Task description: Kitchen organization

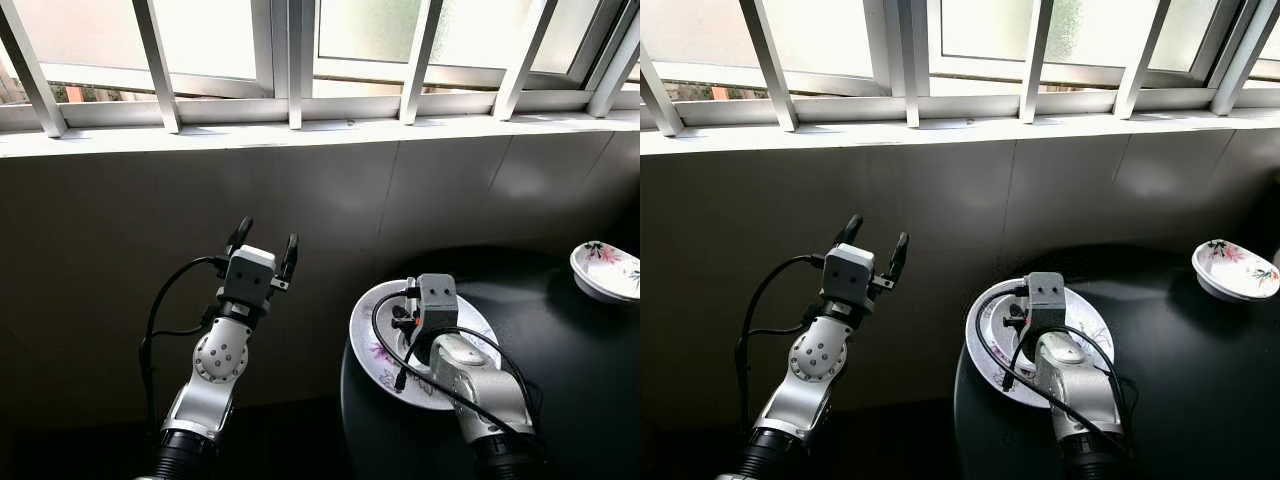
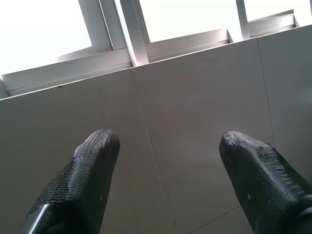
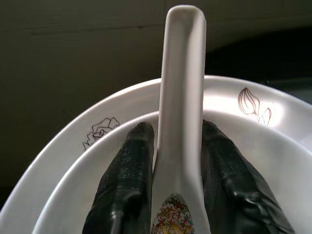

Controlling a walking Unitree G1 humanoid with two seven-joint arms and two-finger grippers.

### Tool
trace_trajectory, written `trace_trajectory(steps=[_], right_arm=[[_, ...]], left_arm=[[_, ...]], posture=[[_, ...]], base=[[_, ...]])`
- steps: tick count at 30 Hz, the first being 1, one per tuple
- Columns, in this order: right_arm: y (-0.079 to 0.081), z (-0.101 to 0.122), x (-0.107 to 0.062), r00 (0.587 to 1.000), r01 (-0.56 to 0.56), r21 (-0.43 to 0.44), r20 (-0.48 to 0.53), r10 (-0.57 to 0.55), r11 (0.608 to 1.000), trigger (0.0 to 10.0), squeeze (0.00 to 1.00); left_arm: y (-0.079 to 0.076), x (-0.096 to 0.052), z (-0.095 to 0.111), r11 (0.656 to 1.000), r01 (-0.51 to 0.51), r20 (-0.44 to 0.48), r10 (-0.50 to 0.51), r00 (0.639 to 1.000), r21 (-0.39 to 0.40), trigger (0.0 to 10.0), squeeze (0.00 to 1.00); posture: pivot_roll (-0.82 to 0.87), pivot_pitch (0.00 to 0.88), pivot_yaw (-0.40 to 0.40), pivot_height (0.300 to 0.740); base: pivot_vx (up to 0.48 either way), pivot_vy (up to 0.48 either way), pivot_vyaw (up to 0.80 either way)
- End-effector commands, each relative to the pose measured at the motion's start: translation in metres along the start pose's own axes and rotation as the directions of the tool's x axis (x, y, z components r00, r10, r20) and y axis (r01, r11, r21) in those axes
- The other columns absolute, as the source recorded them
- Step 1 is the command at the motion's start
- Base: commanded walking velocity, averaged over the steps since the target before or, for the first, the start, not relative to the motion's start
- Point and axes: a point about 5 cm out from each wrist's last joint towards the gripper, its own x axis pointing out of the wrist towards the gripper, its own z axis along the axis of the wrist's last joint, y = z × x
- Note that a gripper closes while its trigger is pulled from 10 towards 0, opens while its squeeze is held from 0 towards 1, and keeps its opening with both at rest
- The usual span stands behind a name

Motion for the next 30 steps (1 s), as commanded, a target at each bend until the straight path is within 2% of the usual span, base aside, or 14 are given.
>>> trace_trajectory(steps=[1, 5, 10, 14, 18, 25, 30], right_arm=[[0.000, 0.016, -0.005, 0.995, 0.017, -0.052, 0.098, -0.011, 0.999, 0.0, 0.00], [0.006, 0.032, -0.008, 0.980, -0.012, -0.073, 0.199, 0.027, 0.997, 0.0, 0.00], [0.009, 0.041, -0.011, 0.965, -0.022, -0.099, 0.260, 0.047, 0.995, 0.0, 0.00], [0.011, 0.049, -0.014, 0.949, -0.028, -0.088, 0.312, 0.055, 0.996, 0.0, 0.00], [0.015, 0.065, -0.021, 0.902, -0.055, -0.083, 0.424, 0.085, 0.995, 0.0, 0.00], [0.021, 0.067, -0.024, 0.882, -0.094, -0.112, 0.452, 0.135, 0.989, 0.0, 0.00], [0.024, 0.066, -0.025, 0.872, -0.109, -0.129, 0.463, 0.158, 0.986, 0.0, 0.00]], left_arm=[[-0.003, 0.002, 0.001, 1.000, 0.013, 0.010, -0.013, 1.000, 0.006, 10.0, 0.00], [-0.003, 0.002, 0.001, 1.000, 0.013, 0.010, -0.013, 1.000, 0.007, 10.0, 0.00], [-0.004, 0.003, 0.001, 1.000, 0.011, 0.014, -0.011, 1.000, 0.001, 10.0, 0.00], [-0.002, 0.003, 0.002, 1.000, 0.008, 0.016, -0.008, 1.000, -0.001, 10.0, 0.00], [0.000, 0.000, 0.000, 0.999, -0.010, 0.008, 0.010, 1.000, -0.032, 10.0, 0.00], [0.000, 0.001, -0.001, 0.999, -0.008, -0.004, 0.008, 1.000, -0.042, 10.0, 0.00], [0.000, 0.001, 0.000, 0.999, -0.002, -0.002, 0.002, 1.000, -0.047, 10.0, 0.00]], posture=[[0.04, 0.000, -0.040, 0.740], [0.04, 0.000, -0.039, 0.740], [0.04, 0.000, -0.042, 0.740], [0.05, 0.000, -0.043, 0.740], [0.05, 0.000, -0.041, 0.740], [0.05, 0.000, -0.042, 0.740], [0.05, 0.000, -0.043, 0.740]], base=[[0.000, 0.000, 0.00], [0.000, 0.000, 0.00], [0.000, 0.000, 0.00], [0.000, 0.000, 0.00], [0.000, 0.000, 0.00], [0.000, 0.114, 0.00], [0.000, 0.460, 0.75]])
